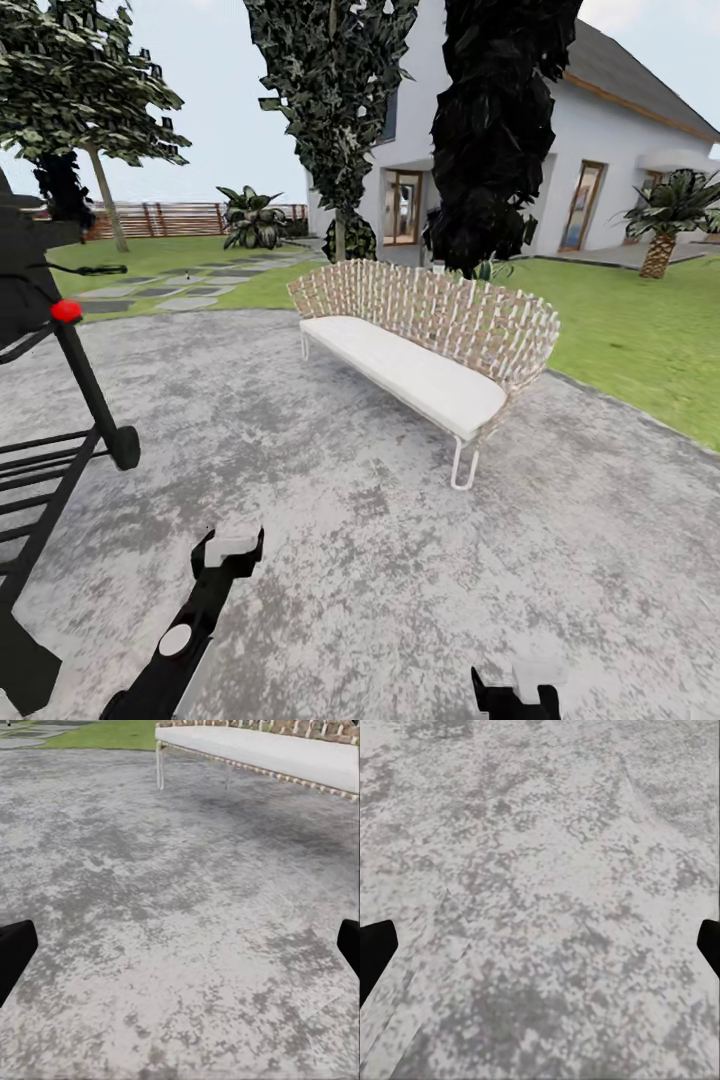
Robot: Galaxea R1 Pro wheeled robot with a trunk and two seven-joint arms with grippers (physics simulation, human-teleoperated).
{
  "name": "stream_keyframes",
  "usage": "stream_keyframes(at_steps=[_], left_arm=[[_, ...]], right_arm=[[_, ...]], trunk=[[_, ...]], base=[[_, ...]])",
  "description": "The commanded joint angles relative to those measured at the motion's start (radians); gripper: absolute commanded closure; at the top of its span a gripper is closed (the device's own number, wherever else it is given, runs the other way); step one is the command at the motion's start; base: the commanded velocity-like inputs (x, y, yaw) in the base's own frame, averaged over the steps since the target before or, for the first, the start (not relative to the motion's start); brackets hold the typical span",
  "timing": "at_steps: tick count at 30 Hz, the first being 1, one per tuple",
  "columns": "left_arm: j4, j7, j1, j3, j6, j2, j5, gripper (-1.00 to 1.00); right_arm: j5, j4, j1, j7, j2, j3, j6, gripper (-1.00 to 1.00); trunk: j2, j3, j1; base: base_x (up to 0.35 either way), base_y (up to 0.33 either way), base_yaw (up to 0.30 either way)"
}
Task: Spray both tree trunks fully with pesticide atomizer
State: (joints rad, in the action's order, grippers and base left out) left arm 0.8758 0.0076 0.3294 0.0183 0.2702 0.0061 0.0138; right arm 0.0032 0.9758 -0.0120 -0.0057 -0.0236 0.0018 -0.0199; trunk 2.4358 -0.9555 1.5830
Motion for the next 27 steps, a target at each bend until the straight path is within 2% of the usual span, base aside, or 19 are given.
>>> stream_keyframes(at_steps=[1,9,21,27], left_arm=[[0.0,0.0,0.0,0.0,-0.003,0.0,0.0,-1.0],[-0.001,0.0,0.0,0.003,-0.054,0.0,0.0,-1.0],[-0.001,0.0,0.0,0.005,-0.06,-0.001,0.0,-1.0],[-0.001,0.0,0.0,0.005,-0.06,-0.001,0.0,-1.0]], right_arm=[[0.0,0.0,0.0,0.0,0.0,0.0,0.0,-1.0],[-0.001,0.002,0.0,0.0,0.0,0.0,0.0,-1.0],[0.0,0.003,0.0,-0.002,0.0,0.0,0.0,-1.0],[0.0,0.003,0.0,-0.002,0.0,0.0,0.0,-1.0]], trunk=[[0.022,0.0,-0.006],[0.022,-0.006,-0.006],[0.022,-0.019,-0.006],[0.022,-0.021,-0.006]], base=[[0.305,0.0,0.0],[0.32,0.0,0.112],[0.326,0.0,0.189],[0.326,0.0,0.064]])
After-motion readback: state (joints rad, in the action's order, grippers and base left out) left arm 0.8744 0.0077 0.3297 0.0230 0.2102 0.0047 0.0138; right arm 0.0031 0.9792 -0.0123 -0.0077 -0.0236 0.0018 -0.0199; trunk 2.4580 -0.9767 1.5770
